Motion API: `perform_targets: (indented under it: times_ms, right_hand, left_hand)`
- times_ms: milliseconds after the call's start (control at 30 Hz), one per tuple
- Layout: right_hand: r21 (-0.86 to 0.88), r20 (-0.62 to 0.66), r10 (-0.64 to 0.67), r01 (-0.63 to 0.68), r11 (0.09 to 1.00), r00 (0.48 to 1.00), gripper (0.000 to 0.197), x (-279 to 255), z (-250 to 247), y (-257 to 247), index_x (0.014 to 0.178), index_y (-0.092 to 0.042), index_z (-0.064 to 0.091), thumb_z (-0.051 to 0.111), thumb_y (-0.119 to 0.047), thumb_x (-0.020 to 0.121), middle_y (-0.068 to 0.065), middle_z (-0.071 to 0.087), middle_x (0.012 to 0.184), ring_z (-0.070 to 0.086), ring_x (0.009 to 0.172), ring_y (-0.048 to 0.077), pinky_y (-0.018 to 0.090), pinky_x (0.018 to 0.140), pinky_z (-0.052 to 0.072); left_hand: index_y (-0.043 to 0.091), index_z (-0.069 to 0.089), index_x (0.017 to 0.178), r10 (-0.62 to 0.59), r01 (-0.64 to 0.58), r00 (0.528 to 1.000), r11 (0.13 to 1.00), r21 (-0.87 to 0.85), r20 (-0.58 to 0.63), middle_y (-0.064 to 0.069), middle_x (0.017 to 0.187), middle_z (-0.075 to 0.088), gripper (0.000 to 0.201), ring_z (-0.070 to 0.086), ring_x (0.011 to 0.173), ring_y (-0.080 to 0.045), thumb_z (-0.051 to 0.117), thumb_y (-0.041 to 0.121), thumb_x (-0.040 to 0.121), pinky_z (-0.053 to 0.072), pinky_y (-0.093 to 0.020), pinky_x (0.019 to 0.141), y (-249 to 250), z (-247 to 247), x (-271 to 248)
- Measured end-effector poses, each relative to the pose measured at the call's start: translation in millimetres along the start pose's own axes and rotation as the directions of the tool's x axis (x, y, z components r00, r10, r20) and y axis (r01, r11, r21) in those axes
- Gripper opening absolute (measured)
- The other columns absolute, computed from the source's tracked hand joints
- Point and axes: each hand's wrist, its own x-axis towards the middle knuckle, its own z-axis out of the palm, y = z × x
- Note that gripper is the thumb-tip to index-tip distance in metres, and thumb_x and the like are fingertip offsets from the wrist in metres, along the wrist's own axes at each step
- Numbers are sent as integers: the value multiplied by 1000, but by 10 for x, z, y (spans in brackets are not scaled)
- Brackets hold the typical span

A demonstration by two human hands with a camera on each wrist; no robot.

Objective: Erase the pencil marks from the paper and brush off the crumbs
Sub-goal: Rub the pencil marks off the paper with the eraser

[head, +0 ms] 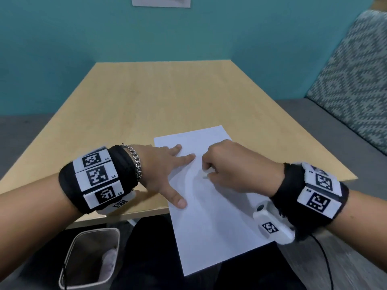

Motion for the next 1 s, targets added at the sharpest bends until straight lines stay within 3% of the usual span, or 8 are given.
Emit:
perform_targets:
  times_ms: [100, 167, 367, 467, 567, 700, 867, 1000]
  right_hand:
    - [-40, -32, 43, -44, 998, 999, 16, -21, -1, 37, 100, -15, 72, 60, -21, 91, 0, 67, 92, 61, 89, 25, 42, 79, 55]
    - [-52, -13, -5, 4, 999, 1000, 17, -81, 63, -62, 101, -13, 70, 58, -23, 94, 1, 66, 94, 60, 90, 24, 42, 79, 55]
    - [-29, -26, 81, -81, 996, 996, 11, -46, -19, 77, 96, -16, 69, 59, -18, 92, -3, 64, 92, 60, 89, 24, 40, 78, 55]
    - [-64, -3, 19, -20, 998, 1000, 15, -81, 38, -43, 103, -15, 69, 58, -20, 94, 0, 64, 98, 59, 92, 24, 41, 81, 54]
    - [-48, 50, 3, 0, 999, 999, 11, -126, 34, -85, 96, -17, 66, 56, -19, 93, -3, 60, 92, 55, 86, 22, 38, 75, 52]
    - [-98, -40, 97, -100, 990, 994, 16, -105, -9, 78, 93, -10, 69, 56, -18, 86, 6, 67, 90, 63, 87, 30, 46, 75, 56]
    - [-95, 69, 24, -18, 995, 997, 13, -204, 21, -130, 85, -11, 63, 53, -16, 90, 2, 60, 86, 59, 79, 25, 44, 69, 53]
    - [-85, -12, 126, -127, 988, 992, 14, -137, -47, 70, 89, -9, 66, 55, -16, 84, 6, 67, 88, 64, 86, 31, 48, 73, 56]
  left_hand:
    - [49, -24, 158, -9, 9, 1000, 999, 35, -6, 3, 174, -22, 135, 10, 162, -24, 53, 103, 62, 21, -57, 126, 16, 5, -3]
    - [53, -27, 155, -13, 14, 1000, 999, 33, -3, 3, 174, -23, 137, 7, 162, -26, 49, 107, 56, 18, -61, 126, 5, 20, 20]
    - [58, -31, 150, -25, 25, 1000, 1000, 14, 6, 2, 173, -24, 140, 5, 162, -32, 46, 111, 46, 22, -61, 125, -15, 36, 70]
    - [58, -32, 149, -27, 27, 1000, 1000, 13, 8, 1, 173, -24, 141, 6, 162, -34, 45, 111, 44, 24, -60, 124, -12, 42, 81]
    - [59, -32, 149, -24, 24, 1000, 1000, 12, 8, 1, 173, -24, 143, 8, 162, -34, 43, 112, 40, 27, -60, 123, -12, 40, 88]
    - [59, -31, 149, -24, 24, 1000, 1000, -2, 4, 2, 173, -24, 144, 9, 162, -33, 43, 113, 38, 29, -60, 123, -15, 37, 79]
    - [59, -32, 149, -24, 24, 1000, 1000, 7, 8, 1, 173, -23, 146, 11, 162, -32, 38, 115, 33, 31, -59, 122, 3, 25, 61]
    - [59, -31, 150, -28, 28, 1000, 999, -14, 8, 2, 173, -24, 143, 8, 162, -33, 44, 113, 40, 27, -60, 123, -5, 22, 52]
